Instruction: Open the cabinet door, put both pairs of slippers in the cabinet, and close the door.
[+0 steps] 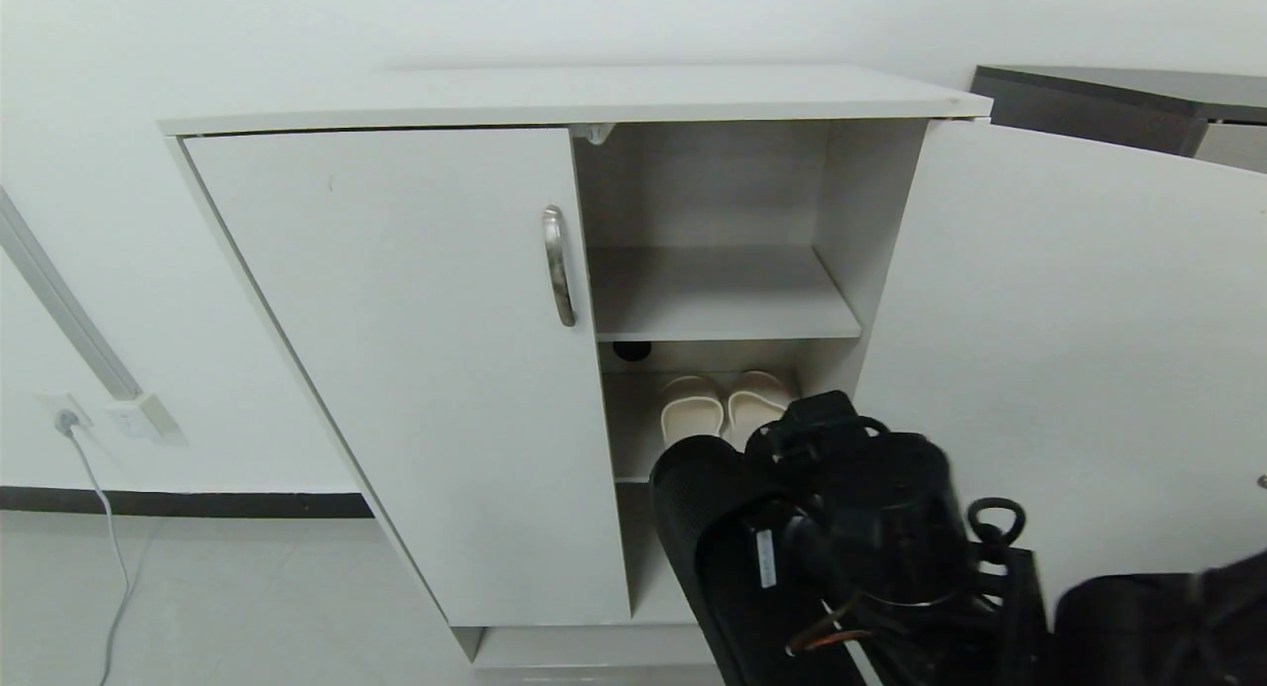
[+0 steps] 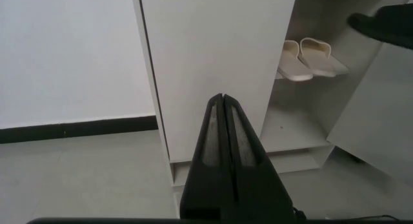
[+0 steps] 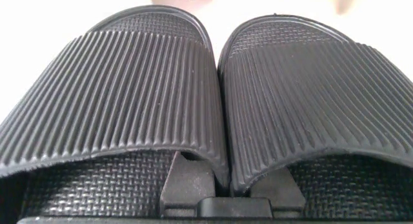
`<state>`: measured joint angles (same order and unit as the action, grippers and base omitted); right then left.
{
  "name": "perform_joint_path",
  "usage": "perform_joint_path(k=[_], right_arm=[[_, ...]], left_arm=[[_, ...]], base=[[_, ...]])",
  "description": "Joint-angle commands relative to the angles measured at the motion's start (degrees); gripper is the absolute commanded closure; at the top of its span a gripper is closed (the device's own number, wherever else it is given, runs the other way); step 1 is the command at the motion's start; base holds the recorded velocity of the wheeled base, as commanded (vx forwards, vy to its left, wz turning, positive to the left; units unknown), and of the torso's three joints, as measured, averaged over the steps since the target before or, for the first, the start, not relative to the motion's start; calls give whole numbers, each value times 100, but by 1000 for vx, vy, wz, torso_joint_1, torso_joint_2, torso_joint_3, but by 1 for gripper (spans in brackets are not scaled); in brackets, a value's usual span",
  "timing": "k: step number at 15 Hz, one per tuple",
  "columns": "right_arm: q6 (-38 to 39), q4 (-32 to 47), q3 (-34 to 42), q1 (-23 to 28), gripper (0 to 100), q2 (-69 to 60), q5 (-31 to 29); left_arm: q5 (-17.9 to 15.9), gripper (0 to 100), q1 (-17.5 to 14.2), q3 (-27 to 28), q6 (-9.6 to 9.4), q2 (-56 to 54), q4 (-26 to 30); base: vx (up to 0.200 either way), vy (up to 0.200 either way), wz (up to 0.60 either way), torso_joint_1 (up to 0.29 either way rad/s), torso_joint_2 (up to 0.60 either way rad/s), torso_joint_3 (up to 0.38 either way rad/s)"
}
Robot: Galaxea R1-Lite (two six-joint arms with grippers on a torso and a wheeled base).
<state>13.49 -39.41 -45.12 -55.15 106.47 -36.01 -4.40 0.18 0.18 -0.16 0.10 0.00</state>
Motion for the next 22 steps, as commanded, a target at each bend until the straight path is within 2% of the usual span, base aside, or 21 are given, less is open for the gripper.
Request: perform_joint_path(k=[1, 4, 6, 9, 12, 22], right_arm=[[373, 364, -1034, -92, 100, 1253, -662], [883, 1841, -2203, 13, 100, 1227, -1092], [1032, 2887, -3091, 66, 100, 1192, -1171], [988, 3607, -4102, 66, 100, 1130, -1497], [839, 3845, -4479, 31, 100, 981, -1593], [734, 3792, -4383, 4, 100, 902, -1602]], left_arm=[[1, 100, -1, -1, -2, -1, -9], [1, 100, -1, -1, -11, -1, -9], [1, 100, -1, -1, -11, -1, -9], [1, 100, -1, -1, -11, -1, 0], [1, 100, -1, -1, -2, -1, 0], [1, 100, -1, -1, -11, -1, -9]], base=[[0, 0, 0, 0, 0, 0], [0, 0, 0, 0, 0, 0], [0, 0, 0, 0, 0, 0], [0, 0, 0, 0, 0, 0], [0, 0, 0, 0, 0, 0], [0, 0, 0, 0, 0, 0]])
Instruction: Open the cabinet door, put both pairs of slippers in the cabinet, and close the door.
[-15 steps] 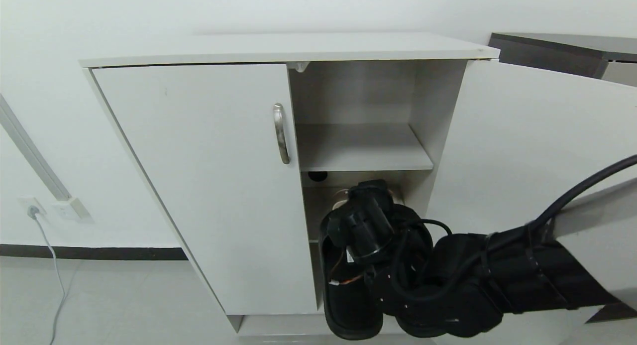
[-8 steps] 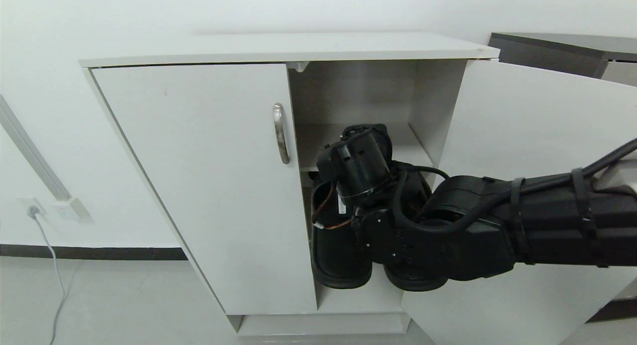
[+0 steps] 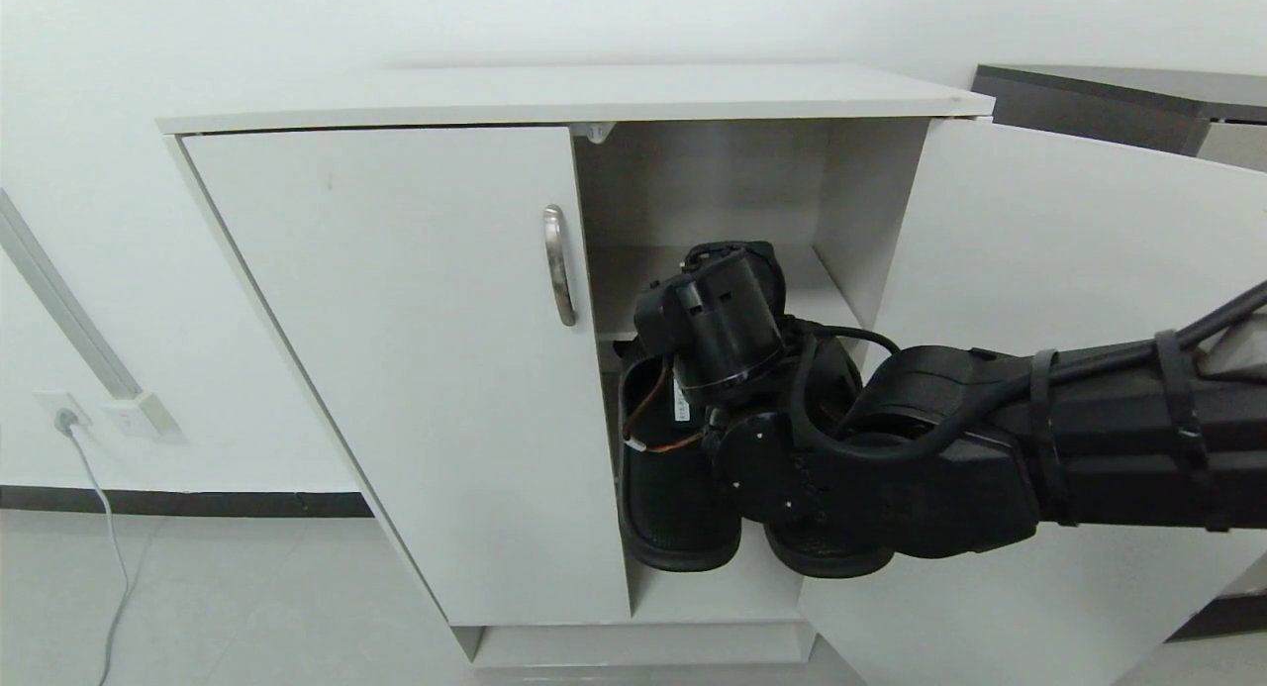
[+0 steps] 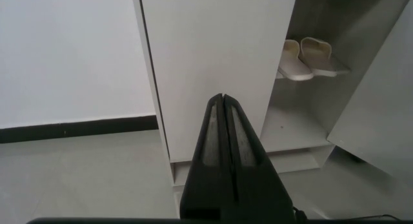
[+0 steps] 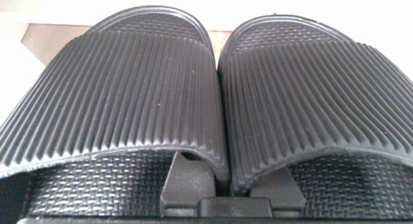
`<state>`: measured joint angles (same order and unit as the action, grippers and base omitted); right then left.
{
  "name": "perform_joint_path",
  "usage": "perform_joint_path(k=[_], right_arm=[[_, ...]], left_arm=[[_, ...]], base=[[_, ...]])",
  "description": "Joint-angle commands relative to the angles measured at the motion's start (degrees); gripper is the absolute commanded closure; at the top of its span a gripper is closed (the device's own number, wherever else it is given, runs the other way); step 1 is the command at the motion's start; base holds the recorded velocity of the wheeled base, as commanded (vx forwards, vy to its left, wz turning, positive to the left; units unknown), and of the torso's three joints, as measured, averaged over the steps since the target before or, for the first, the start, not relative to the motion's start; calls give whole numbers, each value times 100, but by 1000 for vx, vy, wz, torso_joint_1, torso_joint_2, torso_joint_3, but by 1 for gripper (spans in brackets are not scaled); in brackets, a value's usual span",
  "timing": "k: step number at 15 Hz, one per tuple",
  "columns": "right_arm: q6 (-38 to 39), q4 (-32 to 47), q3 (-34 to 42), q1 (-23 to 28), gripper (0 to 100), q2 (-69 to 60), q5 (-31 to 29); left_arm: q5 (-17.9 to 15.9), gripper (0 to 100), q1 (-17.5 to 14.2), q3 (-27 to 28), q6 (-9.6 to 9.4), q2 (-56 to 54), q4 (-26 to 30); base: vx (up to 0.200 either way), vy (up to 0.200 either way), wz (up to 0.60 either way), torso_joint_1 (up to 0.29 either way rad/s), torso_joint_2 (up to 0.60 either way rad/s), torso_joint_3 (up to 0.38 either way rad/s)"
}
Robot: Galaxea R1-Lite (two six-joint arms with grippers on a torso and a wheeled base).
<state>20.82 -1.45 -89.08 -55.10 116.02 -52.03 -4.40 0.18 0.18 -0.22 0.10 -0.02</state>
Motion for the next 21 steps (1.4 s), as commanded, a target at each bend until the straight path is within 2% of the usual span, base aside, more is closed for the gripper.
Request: perform_joint_path(k=[1, 7, 16, 21], right_arm=[[1, -4, 4, -1, 100, -53, 0], [-8, 4, 22, -1, 100, -106, 0], [-34, 4, 48, 8, 100, -106, 0], [-34, 4, 57, 26, 100, -97, 0]], left_arm=[[1, 100, -1, -1, 4, -1, 2], [1, 100, -1, -1, 13, -1, -6], [9, 100, -1, -1, 13, -1, 2], [9, 100, -1, -1, 13, -1, -6]], base=[[0, 0, 0, 0, 0, 0], [200, 0, 0, 0, 2, 3], [0, 0, 0, 0, 0, 0], [200, 0, 0, 1, 3, 3]])
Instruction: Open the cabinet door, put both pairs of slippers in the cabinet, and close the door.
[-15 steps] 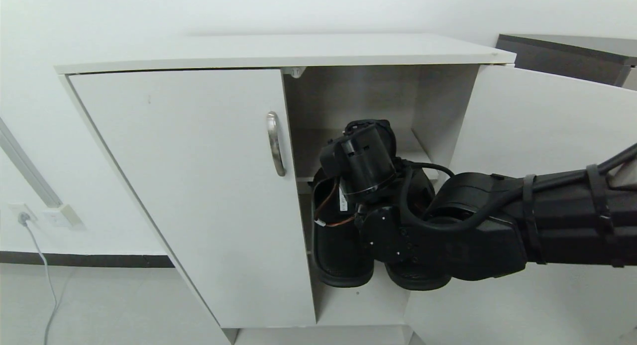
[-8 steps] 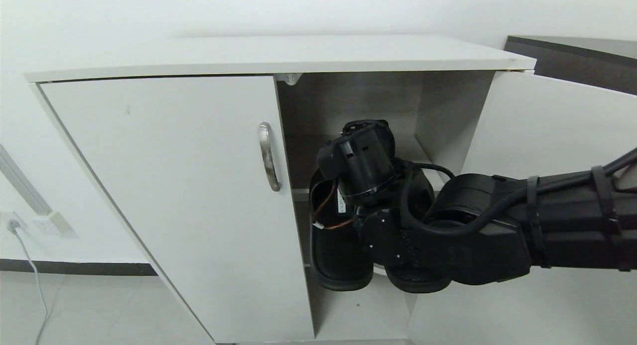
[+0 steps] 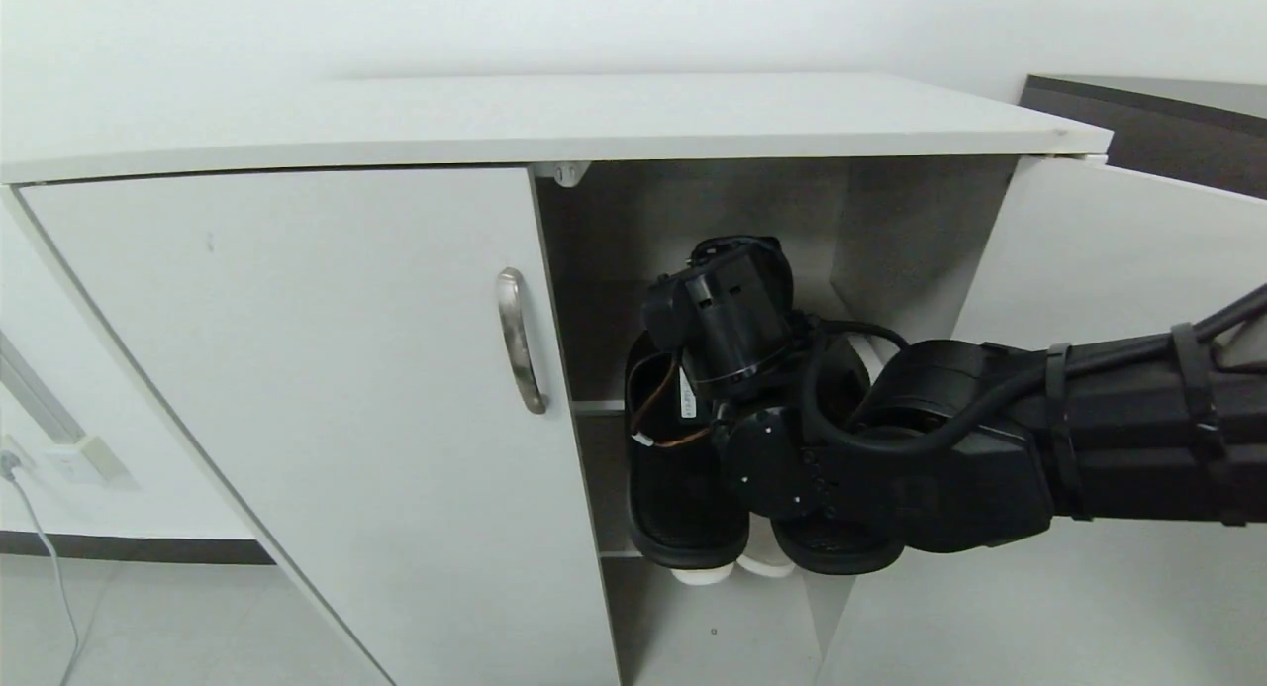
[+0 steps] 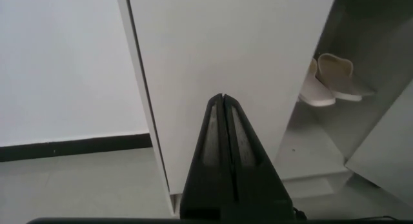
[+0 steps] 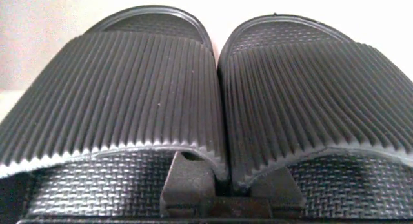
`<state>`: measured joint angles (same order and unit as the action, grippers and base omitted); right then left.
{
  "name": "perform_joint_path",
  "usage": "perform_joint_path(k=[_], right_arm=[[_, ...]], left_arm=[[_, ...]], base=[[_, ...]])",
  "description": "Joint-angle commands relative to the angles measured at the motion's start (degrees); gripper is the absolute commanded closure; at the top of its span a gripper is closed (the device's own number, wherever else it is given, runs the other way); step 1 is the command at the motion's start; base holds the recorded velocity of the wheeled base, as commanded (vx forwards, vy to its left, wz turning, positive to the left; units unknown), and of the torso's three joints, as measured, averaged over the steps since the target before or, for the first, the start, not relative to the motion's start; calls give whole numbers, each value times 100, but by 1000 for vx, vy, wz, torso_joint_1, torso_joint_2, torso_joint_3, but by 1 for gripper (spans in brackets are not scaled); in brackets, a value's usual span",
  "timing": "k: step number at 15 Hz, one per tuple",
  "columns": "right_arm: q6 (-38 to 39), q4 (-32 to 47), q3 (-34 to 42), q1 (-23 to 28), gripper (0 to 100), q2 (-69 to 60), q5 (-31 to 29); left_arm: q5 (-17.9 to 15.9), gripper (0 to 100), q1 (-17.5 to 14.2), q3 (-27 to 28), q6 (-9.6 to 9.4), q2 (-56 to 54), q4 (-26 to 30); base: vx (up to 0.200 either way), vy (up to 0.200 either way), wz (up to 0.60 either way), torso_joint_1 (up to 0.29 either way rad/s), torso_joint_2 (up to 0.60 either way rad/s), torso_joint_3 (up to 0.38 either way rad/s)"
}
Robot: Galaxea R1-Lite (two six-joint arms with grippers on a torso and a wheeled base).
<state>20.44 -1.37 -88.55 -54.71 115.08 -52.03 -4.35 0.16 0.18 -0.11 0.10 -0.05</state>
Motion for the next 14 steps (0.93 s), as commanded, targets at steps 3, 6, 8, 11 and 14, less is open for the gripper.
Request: perform_joint_path(k=[3, 6, 8, 11, 14], right_arm=[[-14, -13, -4, 66, 100, 85, 9], [-454, -619, -83, 268, 100, 331, 79], [-770, -971, -233, 453, 100, 516, 378], [-779, -892, -663, 637, 100, 770, 439], [-770, -479, -1085, 734, 100, 841, 545]], left_arm=[[5, 100, 2, -1, 11, -1, -4], [5, 100, 2, -1, 11, -1, -4], [5, 100, 2, -1, 20, -1, -4], [5, 100, 2, -1, 20, -1, -4], [5, 100, 2, -1, 20, -1, -4]], base=[[133, 0, 0, 3, 3, 3], [0, 0, 0, 0, 0, 0], [0, 0, 0, 0, 0, 0], [0, 0, 0, 0, 0, 0], [0, 0, 0, 0, 0, 0]])
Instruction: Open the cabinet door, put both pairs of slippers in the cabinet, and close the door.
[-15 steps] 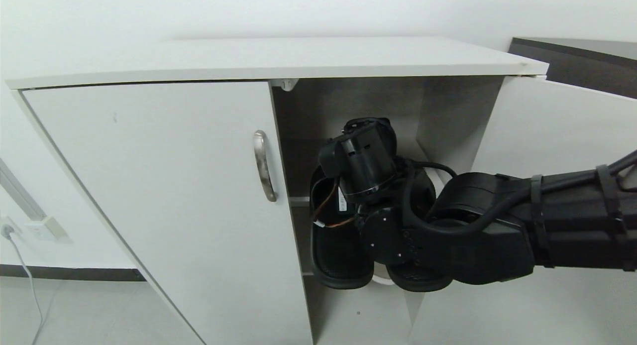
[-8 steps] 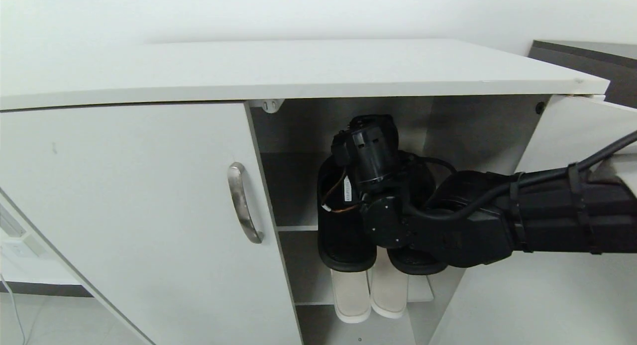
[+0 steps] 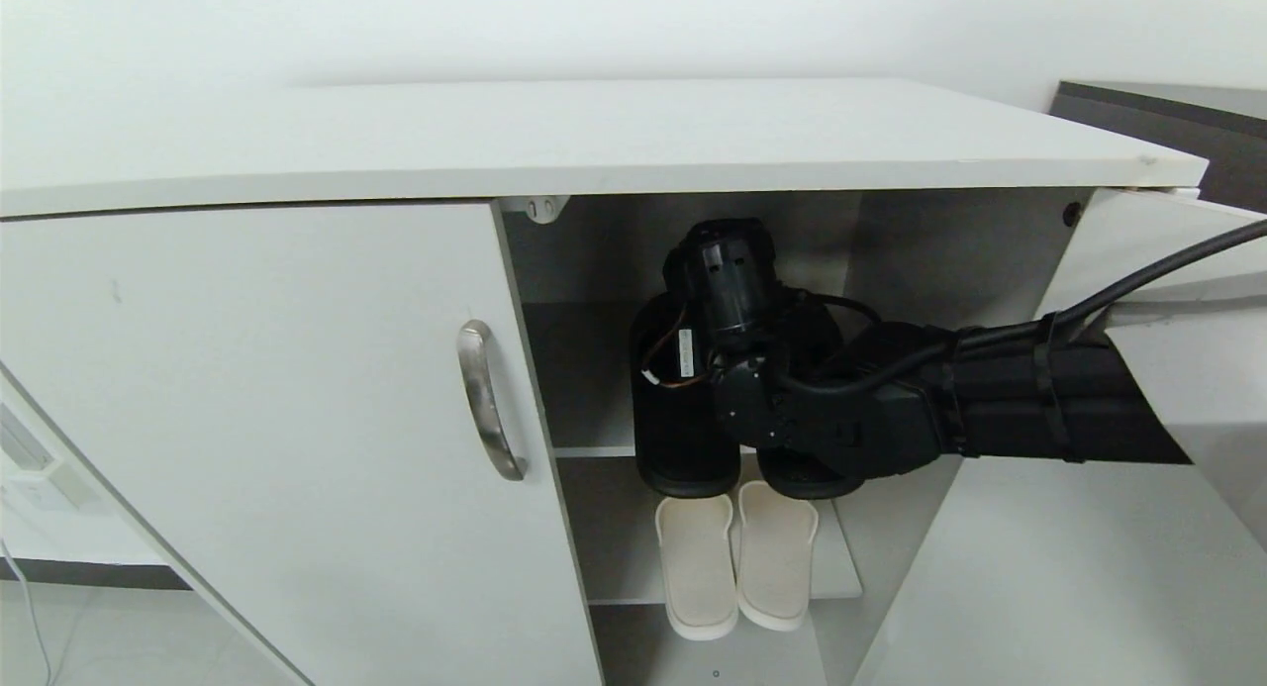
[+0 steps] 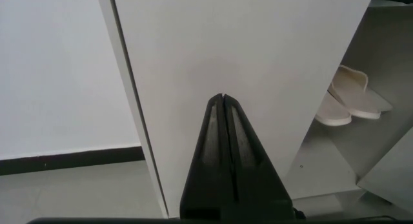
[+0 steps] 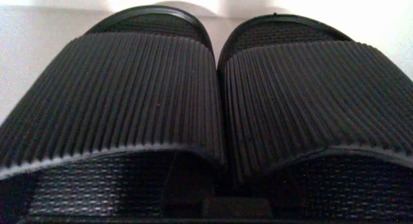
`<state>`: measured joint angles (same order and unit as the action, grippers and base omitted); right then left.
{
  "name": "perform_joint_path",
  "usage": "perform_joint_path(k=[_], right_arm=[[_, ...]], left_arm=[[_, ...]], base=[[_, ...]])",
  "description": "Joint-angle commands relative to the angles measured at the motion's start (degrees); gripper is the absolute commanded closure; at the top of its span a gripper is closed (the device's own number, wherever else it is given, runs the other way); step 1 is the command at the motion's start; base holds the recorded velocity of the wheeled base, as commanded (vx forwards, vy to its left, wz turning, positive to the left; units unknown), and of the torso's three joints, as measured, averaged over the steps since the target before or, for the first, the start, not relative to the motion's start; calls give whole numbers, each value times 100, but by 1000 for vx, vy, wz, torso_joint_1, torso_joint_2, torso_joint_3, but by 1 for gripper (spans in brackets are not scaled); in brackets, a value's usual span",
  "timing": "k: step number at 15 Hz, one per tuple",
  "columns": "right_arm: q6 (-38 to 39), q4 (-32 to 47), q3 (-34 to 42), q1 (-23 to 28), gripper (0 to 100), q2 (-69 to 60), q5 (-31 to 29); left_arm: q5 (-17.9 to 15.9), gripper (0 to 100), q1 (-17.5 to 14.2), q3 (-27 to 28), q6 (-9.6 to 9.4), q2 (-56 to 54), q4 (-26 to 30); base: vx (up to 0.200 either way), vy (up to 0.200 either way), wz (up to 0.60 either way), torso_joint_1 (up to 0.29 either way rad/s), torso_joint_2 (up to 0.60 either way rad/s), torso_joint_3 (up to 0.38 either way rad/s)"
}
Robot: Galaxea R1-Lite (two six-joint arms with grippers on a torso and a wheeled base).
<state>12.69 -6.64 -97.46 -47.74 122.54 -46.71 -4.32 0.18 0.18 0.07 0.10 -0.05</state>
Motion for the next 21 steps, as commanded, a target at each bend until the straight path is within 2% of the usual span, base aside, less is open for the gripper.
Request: perform_joint_path(k=[1, 6, 16, 17, 21], right_arm=[[5, 172, -361, 37, 100, 139, 13], [49, 647, -1082, 151, 100, 420, 40], [58, 691, -1143, 204, 100, 560, 66], [67, 691, -1099, 195, 0, 534, 66], [76, 664, -616, 133, 0, 209, 57]], left_arm=[[1, 100, -1, -1, 1, -1, -4], [10, 100, -1, -1, 1, -1, -4], [71, 100, -1, -1, 10, -1, -4], [71, 100, -1, -1, 10, -1, -4], [71, 100, -1, -1, 28, -1, -4]], base=[[0, 0, 0, 0, 0, 0], [0, 0, 0, 0, 0, 0], [0, 0, 0, 0, 0, 0], [0, 0, 0, 0, 0, 0], [0, 0, 0, 0, 0, 0]])
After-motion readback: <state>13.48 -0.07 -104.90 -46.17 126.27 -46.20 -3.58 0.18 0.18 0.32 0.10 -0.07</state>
